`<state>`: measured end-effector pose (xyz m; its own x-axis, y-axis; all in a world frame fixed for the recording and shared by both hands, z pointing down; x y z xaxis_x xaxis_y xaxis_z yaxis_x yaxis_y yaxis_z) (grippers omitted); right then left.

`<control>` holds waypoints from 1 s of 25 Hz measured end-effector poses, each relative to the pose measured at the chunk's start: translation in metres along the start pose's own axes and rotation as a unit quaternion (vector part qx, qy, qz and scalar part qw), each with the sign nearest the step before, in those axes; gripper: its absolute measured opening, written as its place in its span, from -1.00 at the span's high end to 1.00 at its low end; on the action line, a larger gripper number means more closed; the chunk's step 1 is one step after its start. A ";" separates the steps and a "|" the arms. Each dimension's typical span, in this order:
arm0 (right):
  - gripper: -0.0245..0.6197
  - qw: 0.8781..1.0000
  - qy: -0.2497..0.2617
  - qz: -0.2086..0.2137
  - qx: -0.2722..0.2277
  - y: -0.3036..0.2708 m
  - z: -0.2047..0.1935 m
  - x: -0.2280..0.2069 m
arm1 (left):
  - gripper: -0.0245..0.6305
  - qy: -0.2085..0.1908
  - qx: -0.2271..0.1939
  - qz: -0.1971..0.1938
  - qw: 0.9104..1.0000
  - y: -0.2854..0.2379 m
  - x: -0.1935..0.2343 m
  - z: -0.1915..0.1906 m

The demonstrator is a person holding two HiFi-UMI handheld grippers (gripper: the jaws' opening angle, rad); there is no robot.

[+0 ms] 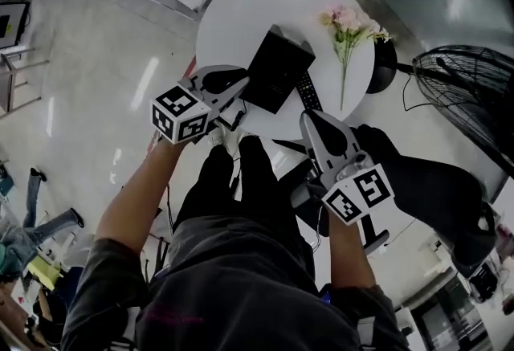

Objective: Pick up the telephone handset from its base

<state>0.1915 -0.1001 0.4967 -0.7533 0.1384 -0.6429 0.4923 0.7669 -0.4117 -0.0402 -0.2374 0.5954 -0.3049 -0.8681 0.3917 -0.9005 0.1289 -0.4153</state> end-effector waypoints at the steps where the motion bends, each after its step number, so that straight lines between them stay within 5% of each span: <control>1: 0.87 1.000 -0.003 -0.001 0.002 -0.001 -0.002 -0.003 | 0.74 0.000 0.006 -0.003 1.000 -0.004 0.003 -0.002; 10: 0.87 1.000 -0.020 -0.015 0.010 0.003 -0.013 -0.028 | 0.45 0.017 0.046 -0.032 0.998 -0.038 0.023 -0.019; 15: 0.87 0.999 -0.031 -0.016 0.010 0.003 -0.018 -0.036 | 0.47 0.044 0.034 -0.048 0.997 -0.040 0.032 -0.024; 25: 0.87 0.999 -0.040 -0.012 0.018 -0.004 -0.027 -0.040 | 0.41 0.030 0.043 -0.039 0.998 -0.041 0.037 -0.021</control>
<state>0.2082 -0.0923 0.5417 -0.7283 0.0681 -0.6819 0.4911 0.7459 -0.4500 -0.0210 -0.2642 0.6445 -0.2557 -0.8437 0.4721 -0.8931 0.0192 -0.4494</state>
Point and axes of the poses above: the fingertips, and each gripper's own axes: y backward along the fingers, x to its left, z out of its top, the point moved 10 cm from there along y, backward along the fingers, and after that the axes turned 11 degrees about -y, right-handed, at the moved point
